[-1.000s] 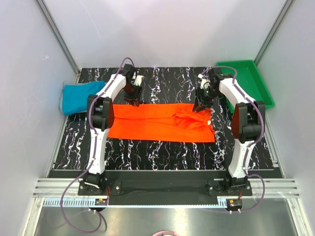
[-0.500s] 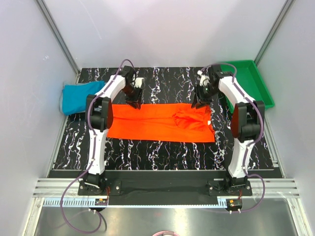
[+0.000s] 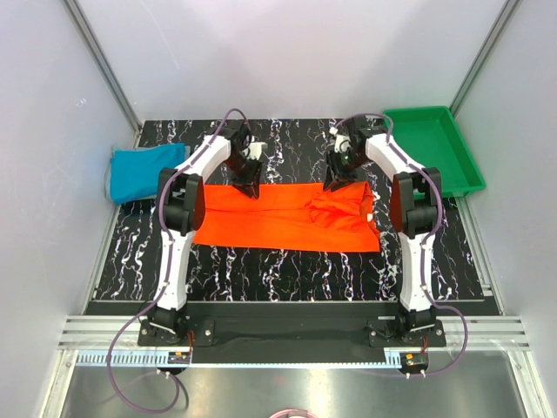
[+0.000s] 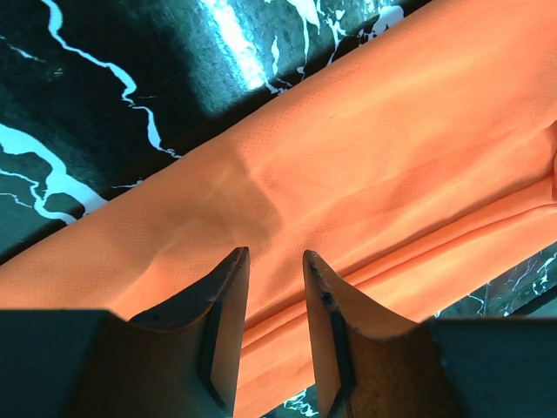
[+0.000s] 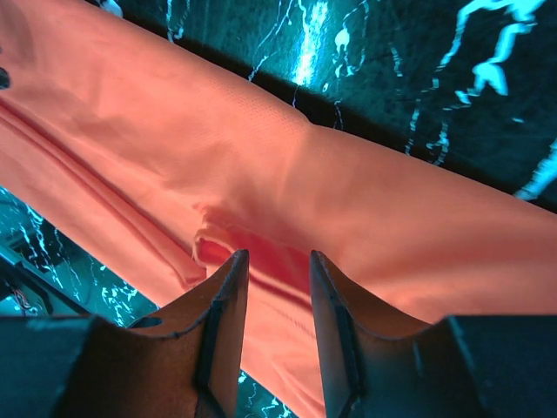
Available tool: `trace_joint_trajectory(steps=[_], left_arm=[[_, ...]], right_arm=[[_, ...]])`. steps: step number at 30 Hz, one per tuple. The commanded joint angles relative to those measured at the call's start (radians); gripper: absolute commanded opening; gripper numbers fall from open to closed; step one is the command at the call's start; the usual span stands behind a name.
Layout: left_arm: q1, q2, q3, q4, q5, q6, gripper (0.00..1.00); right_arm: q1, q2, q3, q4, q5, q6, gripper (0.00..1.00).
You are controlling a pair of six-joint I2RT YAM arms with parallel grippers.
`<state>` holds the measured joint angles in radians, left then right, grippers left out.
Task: Fold and stack the t-shirts
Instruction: Fold the tshirt
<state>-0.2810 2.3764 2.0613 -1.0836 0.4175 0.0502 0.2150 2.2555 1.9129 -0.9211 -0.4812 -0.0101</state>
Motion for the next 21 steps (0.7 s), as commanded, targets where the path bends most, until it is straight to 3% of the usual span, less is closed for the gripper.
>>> trace_joint_trajectory(steps=[1, 9, 21], left_arm=[[0.003, -0.020, 0.008, -0.001, 0.029, -0.015, 0.37], [0.003, -0.011, 0.019, 0.002, 0.030, -0.021, 0.37], [0.003, 0.009, 0.069, 0.005, 0.056, -0.038, 0.38]], right_arm=[[0.021, 0.019, 0.038, 0.011, -0.013, -0.001, 0.42], [0.047, -0.002, 0.026, -0.038, 0.010, -0.013, 0.41], [0.087, -0.370, -0.413, -0.022, 0.019, 0.030, 0.41]])
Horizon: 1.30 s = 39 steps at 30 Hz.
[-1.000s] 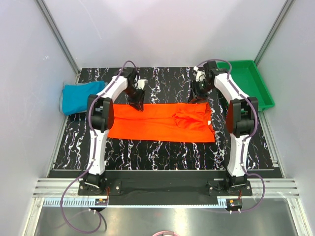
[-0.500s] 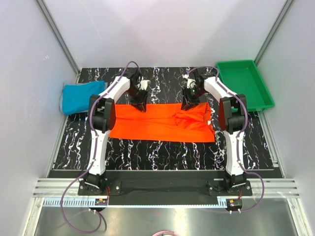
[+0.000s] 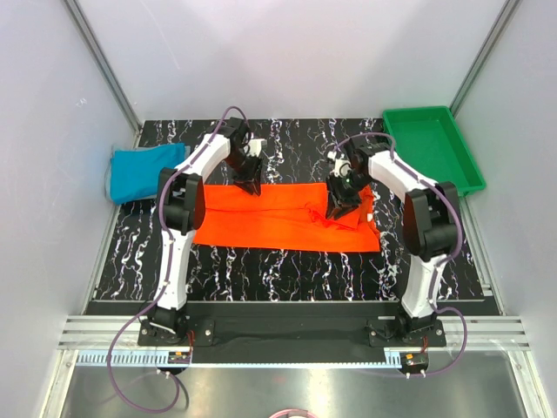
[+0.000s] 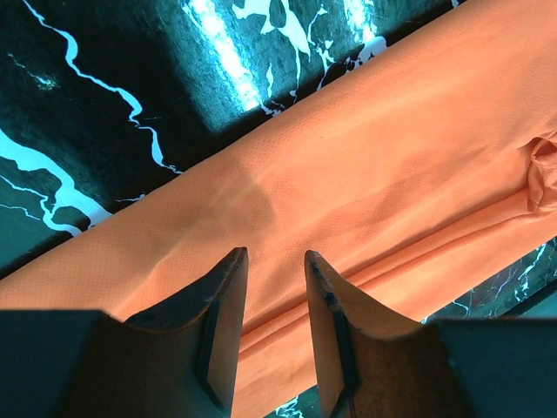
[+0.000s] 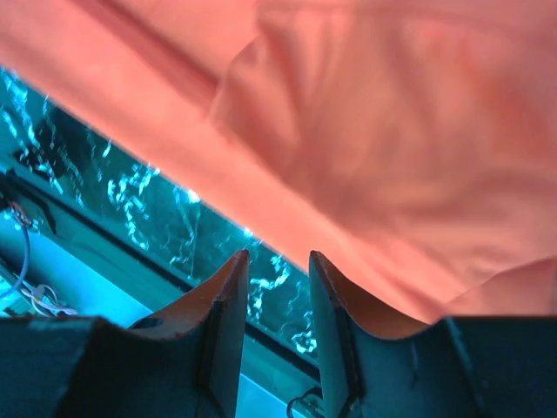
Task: Fold and stack the t-shirts
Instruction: Fold the tshirt
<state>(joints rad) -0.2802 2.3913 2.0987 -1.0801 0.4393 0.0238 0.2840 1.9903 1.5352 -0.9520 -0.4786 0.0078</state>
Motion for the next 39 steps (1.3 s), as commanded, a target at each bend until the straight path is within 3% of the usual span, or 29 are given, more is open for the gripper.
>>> trace_joint_trajectory(steps=[1, 8, 18, 29, 39], left_arm=[[0.003, -0.006, 0.030, 0.002, 0.038, -0.013, 0.38], [-0.002, -0.024, 0.035, 0.006, 0.006, -0.005, 0.38], [-0.004, -0.124, -0.080, -0.017, 0.019, 0.030, 0.38], [-0.004, -0.155, -0.141, -0.035, -0.016, 0.053, 0.39], [-0.007, -0.113, -0.124, -0.024, -0.046, 0.039, 0.40]], right_arm=[[0.018, -0.120, -0.047, 0.009, 0.021, 0.008, 0.41], [0.017, -0.087, 0.022, 0.044, 0.086, -0.035, 0.41], [-0.051, 0.126, 0.325, 0.047, 0.063, -0.014, 0.41], [-0.212, 0.192, 0.312, 0.049, 0.071, 0.012, 0.41], [-0.232, 0.269, 0.331, 0.055, 0.074, -0.002, 0.41]])
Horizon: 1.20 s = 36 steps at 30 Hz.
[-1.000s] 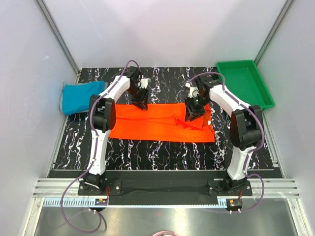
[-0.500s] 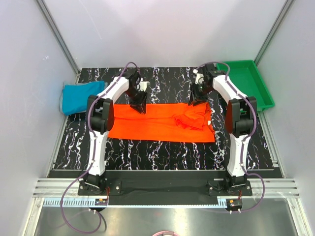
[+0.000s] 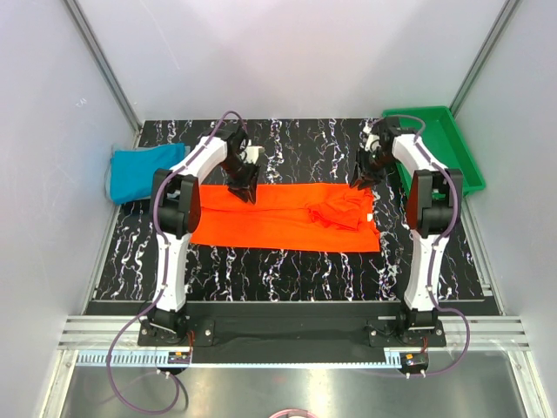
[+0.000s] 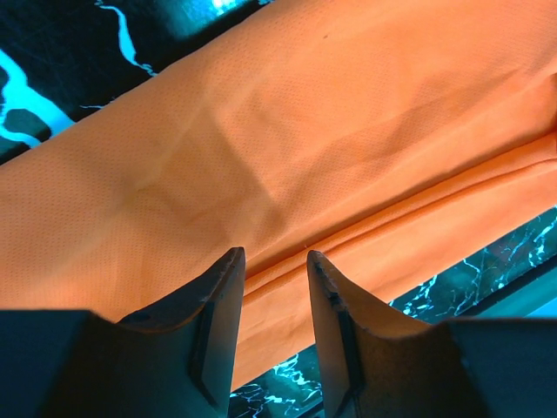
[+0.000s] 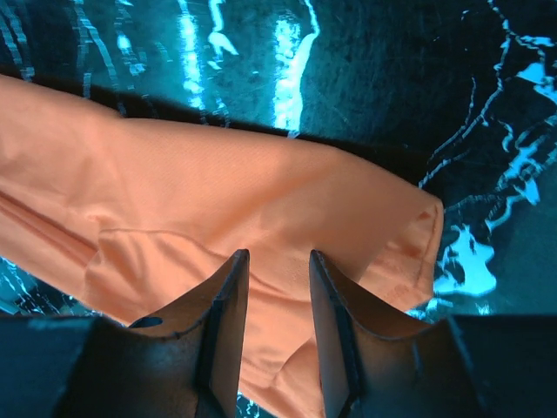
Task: Fold and stack the t-shirts
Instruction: Fold the tshirt
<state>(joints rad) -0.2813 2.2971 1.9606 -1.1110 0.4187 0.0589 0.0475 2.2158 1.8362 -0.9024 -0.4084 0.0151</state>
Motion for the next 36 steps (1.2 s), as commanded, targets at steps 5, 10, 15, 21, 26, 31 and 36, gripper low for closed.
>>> trace_joint_trajectory(steps=[5, 10, 15, 21, 26, 31, 36], left_arm=[[-0.004, 0.032, 0.070, 0.002, -0.064, -0.001, 0.40], [-0.002, 0.022, 0.080, 0.010, -0.119, -0.004, 0.41], [0.024, 0.019, 0.066, 0.022, -0.179, -0.010, 0.41], [0.054, 0.091, 0.138, 0.016, -0.199, -0.007, 0.43], [0.048, 0.096, 0.123, 0.017, -0.216, -0.005, 0.43], [0.042, 0.022, 0.006, 0.019, -0.238, -0.002, 0.43], [0.022, -0.091, -0.101, 0.007, -0.268, -0.005, 0.43]], right_arm=[[0.000, 0.090, 0.058, -0.010, 0.014, -0.009, 0.41], [-0.012, 0.114, 0.058, -0.021, 0.074, -0.046, 0.42], [-0.041, 0.108, 0.060, -0.044, 0.135, -0.060, 0.42], [-0.041, 0.119, 0.075, -0.039, 0.134, -0.063, 0.42], [-0.041, 0.192, 0.229, -0.058, 0.119, -0.075, 0.43], [-0.041, 0.330, 0.432, -0.069, 0.083, -0.049, 0.43], [-0.041, 0.433, 0.621, -0.050, 0.063, -0.023, 0.46]])
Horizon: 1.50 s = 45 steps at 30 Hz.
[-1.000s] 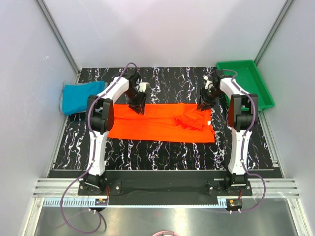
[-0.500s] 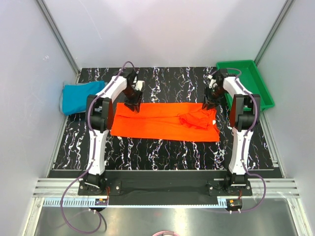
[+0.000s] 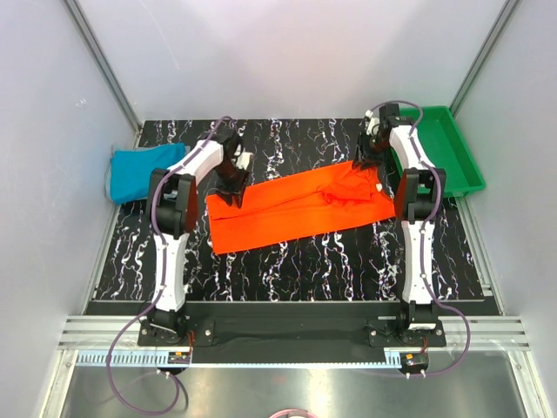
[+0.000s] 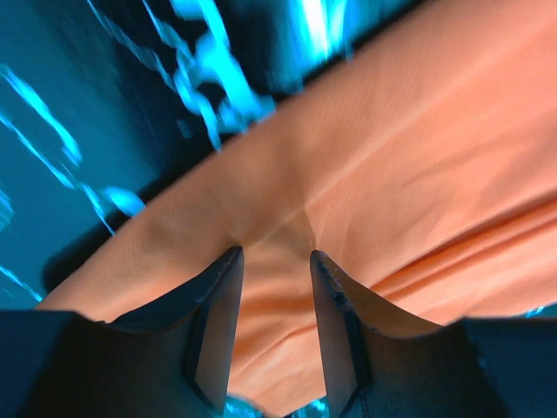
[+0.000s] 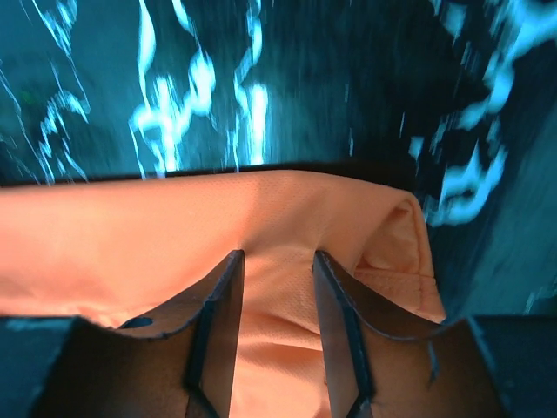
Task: Fold and stack the t-shirts
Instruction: Fold the tshirt
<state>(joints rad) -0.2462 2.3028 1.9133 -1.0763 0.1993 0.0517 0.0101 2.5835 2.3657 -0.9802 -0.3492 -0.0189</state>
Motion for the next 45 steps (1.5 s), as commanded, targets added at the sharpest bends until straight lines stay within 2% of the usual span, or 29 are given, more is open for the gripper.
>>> trace_joint_trajectory(steps=[1, 6, 8, 11, 15, 16, 18, 21, 23, 26, 27, 28, 32, 36, 45], left_arm=[[-0.019, -0.117, -0.097, -0.027, -0.055, -0.001, 0.43], [-0.103, -0.259, -0.267, -0.027, -0.080, -0.006, 0.44], [-0.154, -0.295, -0.289, -0.008, -0.124, 0.000, 0.43], [-0.195, -0.339, -0.248, 0.001, -0.181, 0.034, 0.44], [-0.199, -0.319, -0.078, 0.004, -0.244, 0.108, 0.47], [-0.199, -0.310, -0.047, 0.007, -0.253, 0.117, 0.47], [-0.196, -0.267, 0.027, 0.009, -0.256, 0.126, 0.57], [-0.192, -0.200, 0.088, 0.009, -0.215, 0.119, 0.61], [-0.191, -0.149, 0.108, 0.010, -0.205, 0.105, 0.75], [-0.180, -0.083, 0.164, 0.001, -0.117, 0.100, 0.81], [-0.177, -0.072, 0.167, -0.001, -0.097, 0.097, 0.90], [-0.171, -0.062, 0.171, -0.002, -0.080, 0.100, 0.90], [-0.147, -0.010, 0.182, -0.002, -0.047, 0.096, 0.90], [-0.114, 0.010, 0.174, -0.005, -0.055, 0.102, 0.88], [-0.041, -0.017, 0.110, -0.007, -0.104, 0.116, 0.87]], right_arm=[[-0.004, 0.078, 0.114, 0.037, 0.001, 0.014, 0.46], [-0.004, 0.133, 0.233, 0.086, -0.016, 0.053, 0.47], [-0.001, 0.133, 0.273, 0.110, -0.007, 0.051, 0.48], [0.007, 0.066, 0.279, 0.136, 0.001, 0.028, 0.49], [0.002, -0.087, 0.228, 0.129, 0.019, 0.025, 0.51], [0.002, -0.127, 0.199, 0.117, 0.018, 0.024, 0.51], [-0.004, -0.251, 0.077, 0.106, -0.019, 0.069, 0.52], [-0.002, -0.405, -0.132, 0.075, -0.084, 0.149, 0.52], [-0.004, -0.499, -0.297, 0.058, -0.123, 0.204, 0.53], [-0.004, -0.604, -0.526, 0.054, -0.218, 0.267, 0.53], [-0.034, -0.624, -0.580, 0.061, -0.234, 0.286, 0.54], [-0.042, -0.660, -0.683, 0.072, -0.253, 0.304, 0.54], [-0.079, -0.688, -0.861, 0.120, -0.304, 0.393, 0.56], [-0.148, -0.662, -0.904, 0.129, -0.315, 0.424, 0.57], [-0.203, -0.645, -0.967, 0.135, -0.297, 0.444, 0.58]])
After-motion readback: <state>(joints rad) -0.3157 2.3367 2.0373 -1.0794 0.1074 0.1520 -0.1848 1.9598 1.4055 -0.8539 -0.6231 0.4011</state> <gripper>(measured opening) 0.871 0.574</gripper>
